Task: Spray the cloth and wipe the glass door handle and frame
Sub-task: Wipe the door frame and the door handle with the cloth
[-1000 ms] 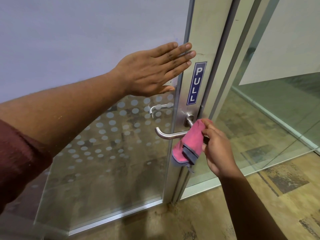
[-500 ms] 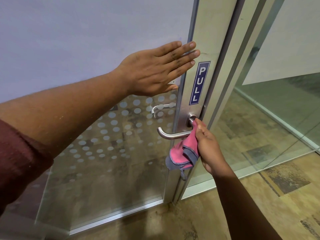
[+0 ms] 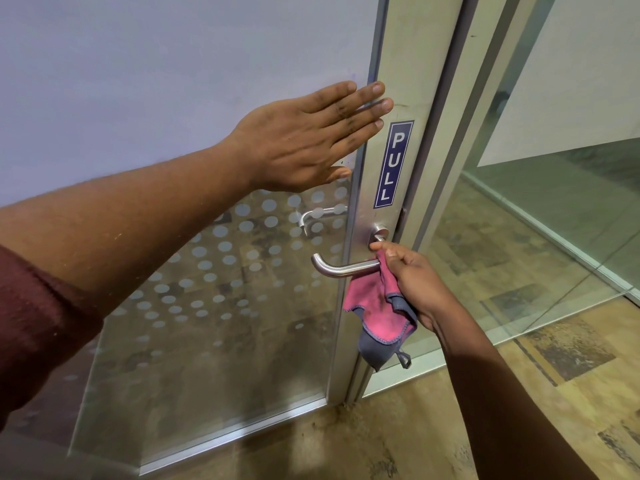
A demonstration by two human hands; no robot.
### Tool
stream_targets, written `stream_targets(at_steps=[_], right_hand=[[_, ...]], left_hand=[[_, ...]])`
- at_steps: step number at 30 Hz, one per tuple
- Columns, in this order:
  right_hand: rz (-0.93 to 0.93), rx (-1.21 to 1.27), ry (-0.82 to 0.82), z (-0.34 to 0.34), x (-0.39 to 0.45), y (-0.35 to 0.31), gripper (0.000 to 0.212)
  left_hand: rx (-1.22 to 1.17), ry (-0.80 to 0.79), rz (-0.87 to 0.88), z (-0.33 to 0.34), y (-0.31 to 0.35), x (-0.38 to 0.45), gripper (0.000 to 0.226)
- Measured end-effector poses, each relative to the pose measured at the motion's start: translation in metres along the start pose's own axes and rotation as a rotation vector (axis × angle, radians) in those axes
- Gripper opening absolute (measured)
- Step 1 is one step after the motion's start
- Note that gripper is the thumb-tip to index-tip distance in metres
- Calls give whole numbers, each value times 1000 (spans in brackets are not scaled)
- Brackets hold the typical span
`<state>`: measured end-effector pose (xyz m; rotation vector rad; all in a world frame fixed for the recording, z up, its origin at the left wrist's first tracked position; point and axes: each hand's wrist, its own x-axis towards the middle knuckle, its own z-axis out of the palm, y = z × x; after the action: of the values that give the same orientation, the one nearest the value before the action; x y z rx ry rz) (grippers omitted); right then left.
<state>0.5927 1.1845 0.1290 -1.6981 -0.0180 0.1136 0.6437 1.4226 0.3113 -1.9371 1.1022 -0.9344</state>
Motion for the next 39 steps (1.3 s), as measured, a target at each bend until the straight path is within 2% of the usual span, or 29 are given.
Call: stream_targets(at_steps=[8,10,14,15,18,20,26,33,36,39], right_hand=[[-74,-162,117,17,-13,4,29],[-81,-179,66,21,-23,3,31],[-51,-171,-136,12,-45,-3,41],[-48,-169,-124,3,-46,-8,42],[-78,-239,127,-34,-32,-25,21],[-82,-340,208,-52,-13,-34,16],[-205,-652,-5,-38,20,-46,23],[-169,-790,48,-30,32,-33,14],[-135,-610,36,-29,33,-21,11],[-34,-253,-42,-32,26,-13,14]], left_hand=[[26,-25,9,-1,1,0,74],[34,-30,13,-1,0,-1,73],[18,-23,7,-3,0,-1,73],[17,-22,6,-3,1,-1,73],[12,-18,1,-3,1,0,72],[10,-18,-1,-3,0,0,72],[10,-9,-2,-3,0,0,73],[23,-22,2,-1,1,0,73],[26,-26,2,0,0,0,73],[19,-33,6,-2,1,0,72]])
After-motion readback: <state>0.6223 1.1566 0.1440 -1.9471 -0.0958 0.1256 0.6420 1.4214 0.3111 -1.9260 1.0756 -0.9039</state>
